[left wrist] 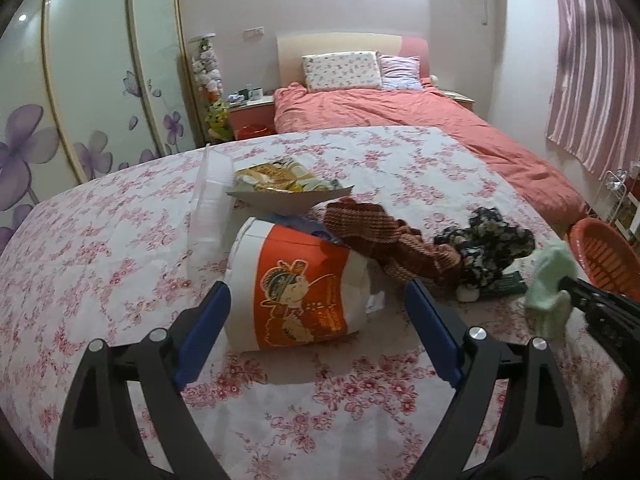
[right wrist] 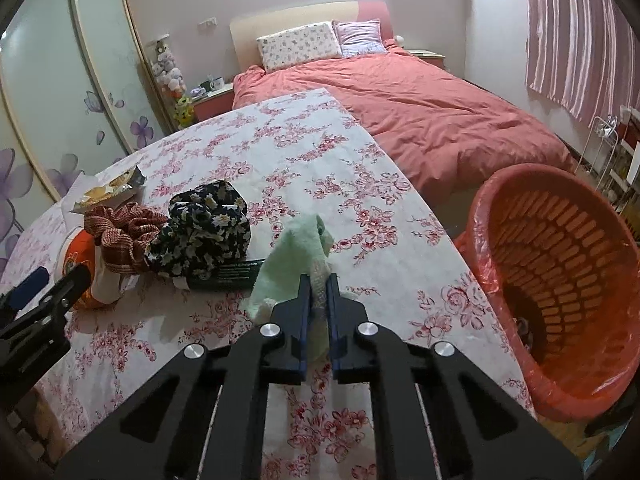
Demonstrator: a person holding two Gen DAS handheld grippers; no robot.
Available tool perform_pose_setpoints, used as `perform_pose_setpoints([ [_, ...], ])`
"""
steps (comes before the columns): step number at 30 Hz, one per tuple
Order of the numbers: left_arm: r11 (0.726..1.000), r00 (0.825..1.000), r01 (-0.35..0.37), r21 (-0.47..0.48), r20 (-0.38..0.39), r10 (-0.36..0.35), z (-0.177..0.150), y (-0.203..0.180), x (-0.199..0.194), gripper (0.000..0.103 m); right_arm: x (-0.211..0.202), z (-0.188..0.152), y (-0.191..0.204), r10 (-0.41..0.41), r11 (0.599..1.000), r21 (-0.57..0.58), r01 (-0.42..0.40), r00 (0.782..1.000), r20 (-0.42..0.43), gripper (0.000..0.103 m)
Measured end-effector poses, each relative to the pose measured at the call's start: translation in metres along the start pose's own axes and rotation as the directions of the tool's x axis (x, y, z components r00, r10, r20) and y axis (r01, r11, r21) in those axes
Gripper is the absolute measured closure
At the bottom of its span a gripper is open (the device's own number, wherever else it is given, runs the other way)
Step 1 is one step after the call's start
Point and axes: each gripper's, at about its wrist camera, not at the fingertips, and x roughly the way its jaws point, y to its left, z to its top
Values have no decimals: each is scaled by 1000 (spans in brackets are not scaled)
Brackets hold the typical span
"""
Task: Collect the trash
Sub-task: 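Grasp the light green cloth with the right tool, then grasp the orange-and-white paper cup with the left tool while the right tool holds the cloth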
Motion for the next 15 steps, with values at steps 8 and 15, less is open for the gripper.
perform_pose_setpoints([
  [8,999,999,-43,-10,-26,43,-2,6,10,18,-12,0,5,18,1000,1,-18,999,35,97],
  [15,997,996,-71,-42,-58,69,-7,33,16,23,-16,1,8,29,1000,3,-29,999,37,97],
])
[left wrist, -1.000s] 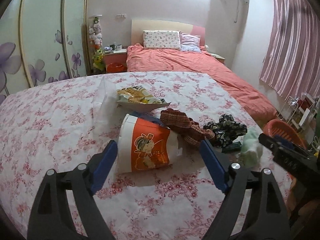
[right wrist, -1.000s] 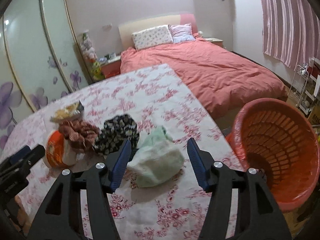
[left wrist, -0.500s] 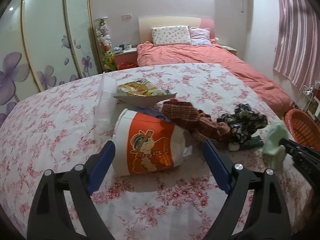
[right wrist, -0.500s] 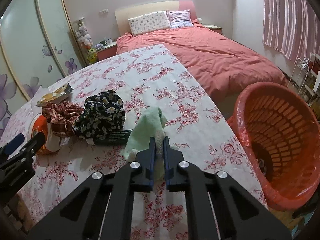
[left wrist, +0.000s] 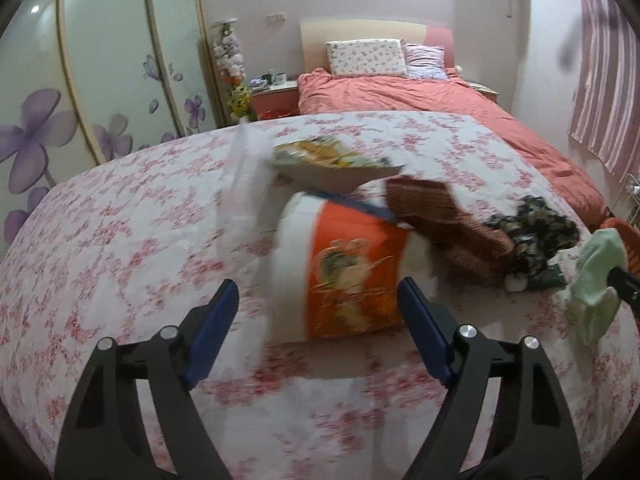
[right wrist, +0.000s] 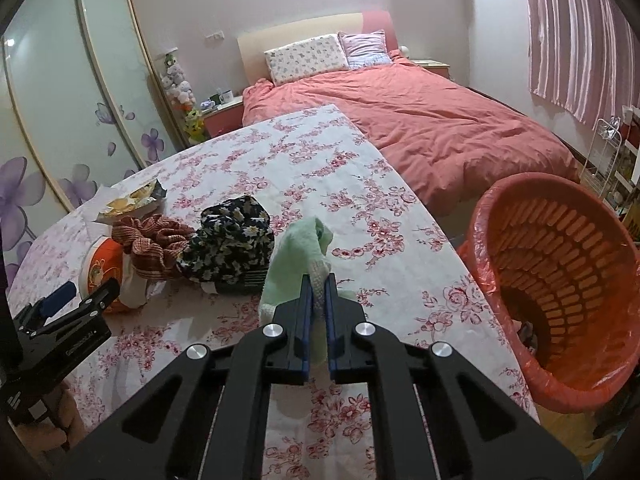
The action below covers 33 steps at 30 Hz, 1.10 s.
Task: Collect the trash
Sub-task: 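Grasp the orange-and-white paper cup with the left tool while the right tool holds the cloth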
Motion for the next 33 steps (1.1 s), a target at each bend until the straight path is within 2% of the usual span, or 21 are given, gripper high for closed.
perform_pose_setpoints([
  [3,999,1000,5,-46,-11,-5,-2,20,0,23,0,-1,2,4,1000,-2,-4,1000,0,97],
  [6,992,997,81,-94,-13,-82,-2,29,-7,23,0,-2,5,7,1000,-6,-7,1000,0,97],
  [9,991,994,113,-67,8,-113,-1,17,-15,19,0,-2,5,7,1000,-6,-7,1000,-4,97],
  [14,997,997,75,19,-18,-74,-2,-11,-6,19,0,-2,3,3,1000,-1,-3,1000,-10,97],
  [16,999,999,33,34,-36,-32,-3,-13,1,19,-1,-3,1,4,1000,5,-4,1000,-10,97],
  [23,998,996,-41,-55,-84,37,-4,43,14,22,-2,-3,-1,8,1000,9,-8,1000,-6,97],
  [26,994,995,-52,-98,-95,43,-6,69,13,22,-3,-3,-1,13,1000,11,-12,1000,-5,97],
  [28,989,996,-6,-149,-90,-8,-7,85,10,21,-4,-3,0,14,1000,9,-14,1000,-4,97],
  [30,978,996,49,-204,-68,-64,-7,95,4,16,-3,-3,1,15,1000,6,-15,1000,-3,97],
  [33,974,995,79,-213,-38,-89,0,90,-1,14,-2,-2,4,17,1000,4,-17,1000,-4,97],
])
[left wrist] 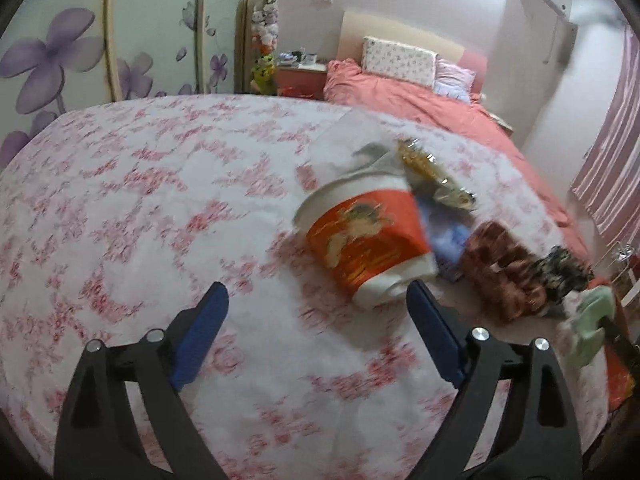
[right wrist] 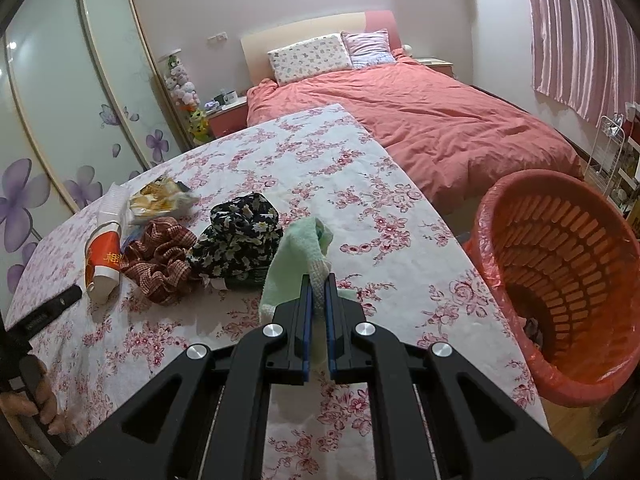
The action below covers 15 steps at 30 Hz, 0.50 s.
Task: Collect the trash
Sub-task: 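Grasp the orange-and-white paper cup with the left tool while the right tool holds the cloth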
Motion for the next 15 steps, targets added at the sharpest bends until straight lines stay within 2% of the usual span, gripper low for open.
perform_pose_setpoints([
  [3,999,1000,1,38,4,-1,8,-23,6,12,0,0,2,-2,1000,-8,2,1000,-1,97],
  [7,997,999,-43,66,-20,44,16,-47,24,11,0,1,0,-4,1000,-6,4,1000,-1,97],
  [11,996,996,-77,46,-49,79,21,-50,39,11,1,2,-3,-6,1000,0,6,1000,0,97],
  [15,996,994,-84,12,-70,84,24,-46,48,11,4,2,-7,-6,1000,11,6,1000,-3,97],
])
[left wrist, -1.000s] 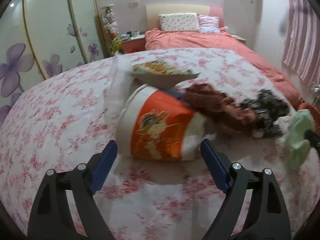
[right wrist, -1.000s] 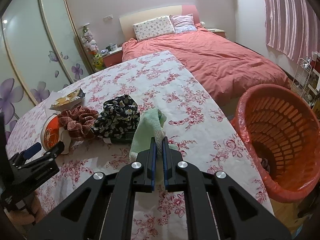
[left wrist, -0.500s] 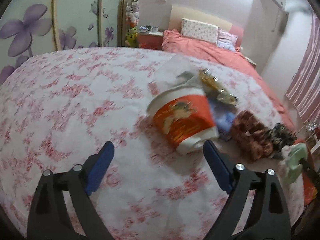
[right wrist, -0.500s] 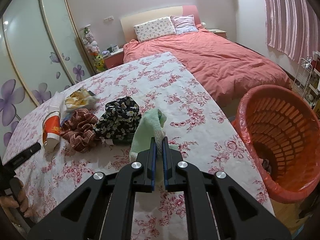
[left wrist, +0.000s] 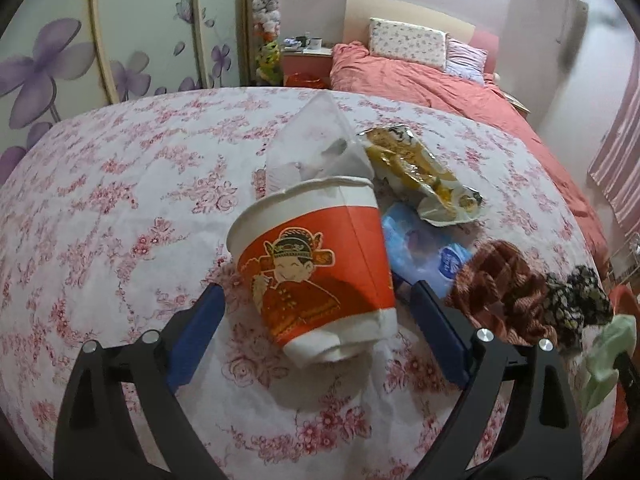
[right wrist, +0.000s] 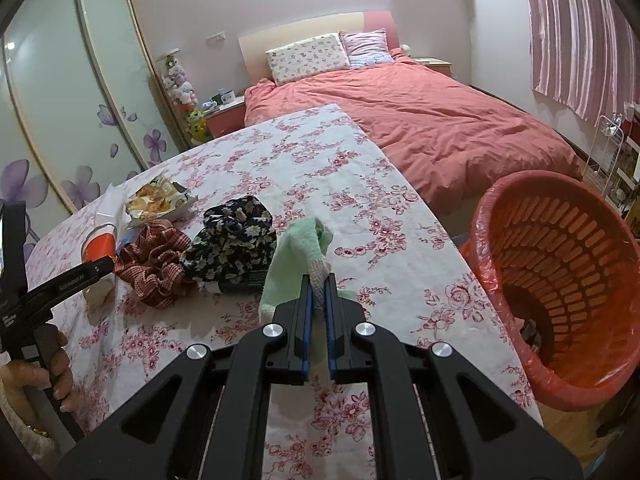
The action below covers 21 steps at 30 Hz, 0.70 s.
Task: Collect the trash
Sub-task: 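Grasp the orange-and-white paper cup with the left tool while the right tool holds the cloth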
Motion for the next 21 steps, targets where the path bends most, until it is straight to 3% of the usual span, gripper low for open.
perform_pose_setpoints([
  [3,1000,1000,6,-13,-2,-6,1,5,3,14,2,0,0,3,1000,0,-3,1000,-4,97],
  [6,999,999,28,-21,-15,-28,2,8,7,23,4,-2,2,6,1000,-5,-6,1000,-8,97],
  [21,996,995,86,-11,47,-86,-4,17,-20,26,-9,2,7,13,1000,5,-13,1000,26,97],
])
